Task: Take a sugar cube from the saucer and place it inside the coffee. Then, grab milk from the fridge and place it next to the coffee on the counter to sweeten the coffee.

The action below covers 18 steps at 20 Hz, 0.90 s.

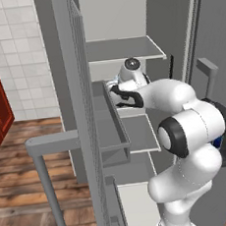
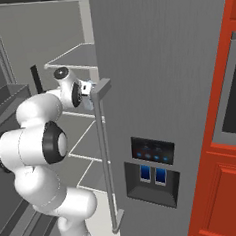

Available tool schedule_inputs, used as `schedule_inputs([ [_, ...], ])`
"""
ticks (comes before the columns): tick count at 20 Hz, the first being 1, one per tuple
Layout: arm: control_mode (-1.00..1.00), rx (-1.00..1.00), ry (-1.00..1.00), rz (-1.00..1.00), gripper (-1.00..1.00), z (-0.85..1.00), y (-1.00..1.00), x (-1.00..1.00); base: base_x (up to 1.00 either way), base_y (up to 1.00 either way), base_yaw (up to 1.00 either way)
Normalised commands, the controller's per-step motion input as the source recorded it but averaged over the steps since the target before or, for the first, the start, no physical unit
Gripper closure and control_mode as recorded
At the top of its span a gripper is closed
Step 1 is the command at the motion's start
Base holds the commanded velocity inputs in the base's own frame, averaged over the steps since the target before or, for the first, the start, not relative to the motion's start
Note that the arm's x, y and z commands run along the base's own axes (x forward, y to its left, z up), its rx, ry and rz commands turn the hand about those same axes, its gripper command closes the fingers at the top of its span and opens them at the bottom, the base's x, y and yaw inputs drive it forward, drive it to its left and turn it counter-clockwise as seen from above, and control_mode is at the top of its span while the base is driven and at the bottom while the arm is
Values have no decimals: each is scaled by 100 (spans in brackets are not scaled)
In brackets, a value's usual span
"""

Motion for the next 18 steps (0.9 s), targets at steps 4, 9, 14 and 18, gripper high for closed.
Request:
schedule_inputs([
  [4,-100,0,-3,0,-100,-3,3,24,0,0,0],
  [9,-100,0,-4,0,-100,-11,1,18,0,0,0],
  [14,-100,0,-5,0,-100,-10,4,12,0,0,0],
  [18,-100,0,-7,0,-100,-15,8,8,0,0,0],
])
